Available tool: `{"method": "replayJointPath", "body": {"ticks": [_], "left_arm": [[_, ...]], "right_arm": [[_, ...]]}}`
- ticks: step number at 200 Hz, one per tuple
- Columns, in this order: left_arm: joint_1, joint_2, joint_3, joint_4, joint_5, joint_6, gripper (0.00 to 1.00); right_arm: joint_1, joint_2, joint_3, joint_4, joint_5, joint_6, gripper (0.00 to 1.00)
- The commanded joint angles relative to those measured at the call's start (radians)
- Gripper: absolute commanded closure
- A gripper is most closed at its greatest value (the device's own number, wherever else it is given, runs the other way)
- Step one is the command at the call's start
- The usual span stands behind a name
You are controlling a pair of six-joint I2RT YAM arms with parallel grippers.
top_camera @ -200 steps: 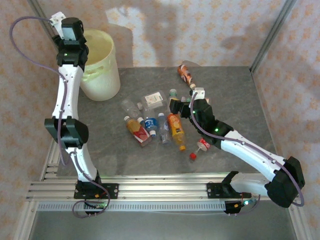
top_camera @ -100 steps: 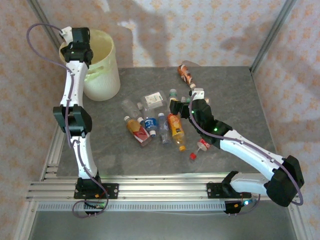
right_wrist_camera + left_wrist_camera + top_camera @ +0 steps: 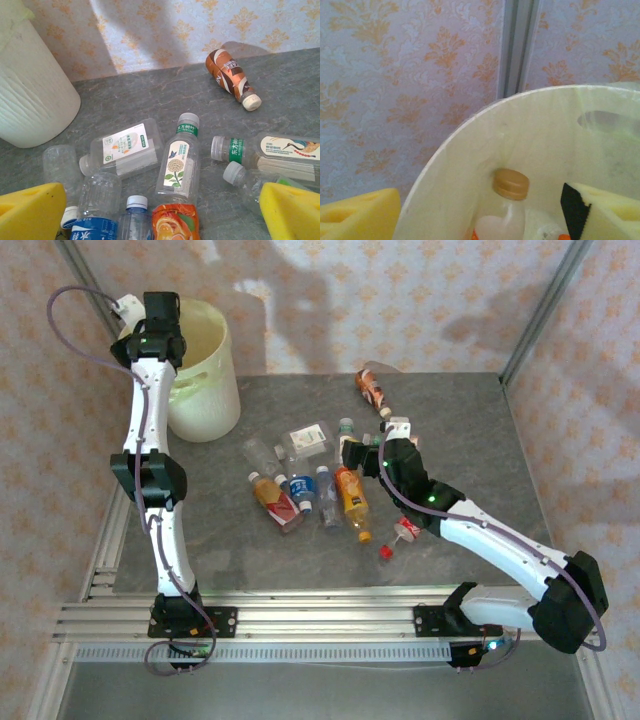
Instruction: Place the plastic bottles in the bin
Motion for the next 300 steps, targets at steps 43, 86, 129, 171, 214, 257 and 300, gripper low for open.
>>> {"method": "replayJointPath", "body": {"ticks": [43,86,129,171,214,257,300], "left_arm": [[0.004,-0.103,-0.007,-0.055,0.159,-0.135,0.0],[-0.004,-0.218,-0.128,0.026,0.333,-0.188,0.0],[-0.034,-0.369,-0.272,0.123,0.494,-0.155,0.0],[-0.066,-0.558,-0.551,0.239,0.569,-0.135,0.0],[-0.118,-0.776,-0.851,0.412,0.665,-0.251,0.0],[-0.241,-0.926,-1.089,0.467,0.694,-0.365,0.0],[-0.377,-1.002,-1.283,0.451,0.709,-0.422,0.0]], "right_arm": [[-0.01,0.029,0.034,-0.045,0.075,0.068,0.01],[-0.043,0.044,0.053,-0.11,0.062,0.132,0.01],[-0.104,0.051,0.043,-0.155,0.015,0.113,0.01],[-0.155,0.057,0.018,-0.179,0.024,-0.029,0.01],[-0.305,0.129,0.062,-0.297,-0.236,-0.196,0.01],[-0.436,0.141,0.037,-0.273,-0.354,-0.341,0.01],[-0.553,0.206,0.038,-0.296,-0.465,-0.476,0.01]]}}
